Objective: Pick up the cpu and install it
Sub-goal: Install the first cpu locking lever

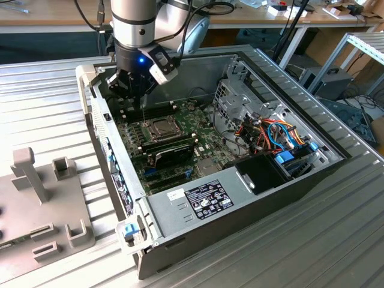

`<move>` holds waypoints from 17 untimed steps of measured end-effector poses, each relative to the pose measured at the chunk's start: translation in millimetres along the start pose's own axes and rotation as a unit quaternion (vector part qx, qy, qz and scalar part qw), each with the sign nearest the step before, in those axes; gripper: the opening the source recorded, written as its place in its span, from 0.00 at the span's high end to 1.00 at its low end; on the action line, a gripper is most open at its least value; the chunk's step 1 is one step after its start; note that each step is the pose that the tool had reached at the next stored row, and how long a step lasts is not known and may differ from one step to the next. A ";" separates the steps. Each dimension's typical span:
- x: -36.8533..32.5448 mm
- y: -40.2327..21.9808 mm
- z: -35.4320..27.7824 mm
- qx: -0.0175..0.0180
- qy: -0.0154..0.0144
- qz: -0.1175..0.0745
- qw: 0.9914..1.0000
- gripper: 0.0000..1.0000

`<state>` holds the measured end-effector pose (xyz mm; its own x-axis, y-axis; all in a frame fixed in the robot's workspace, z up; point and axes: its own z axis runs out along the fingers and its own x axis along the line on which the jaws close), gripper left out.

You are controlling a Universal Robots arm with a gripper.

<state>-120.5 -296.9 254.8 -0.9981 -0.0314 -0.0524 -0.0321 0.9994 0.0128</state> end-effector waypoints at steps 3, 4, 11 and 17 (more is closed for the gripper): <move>-3.7 -0.1 1.0 0.000 0.000 0.000 1.000 0.89; -5.0 -0.2 1.2 0.000 0.000 0.000 1.000 0.89; -14.7 -0.5 2.3 0.000 0.000 0.000 1.000 0.89; -28.8 -1.0 3.5 0.000 0.000 0.000 1.000 0.89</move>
<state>-91.5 -296.9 252.8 -0.9981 -0.0313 -0.0523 -0.0320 0.9994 0.0127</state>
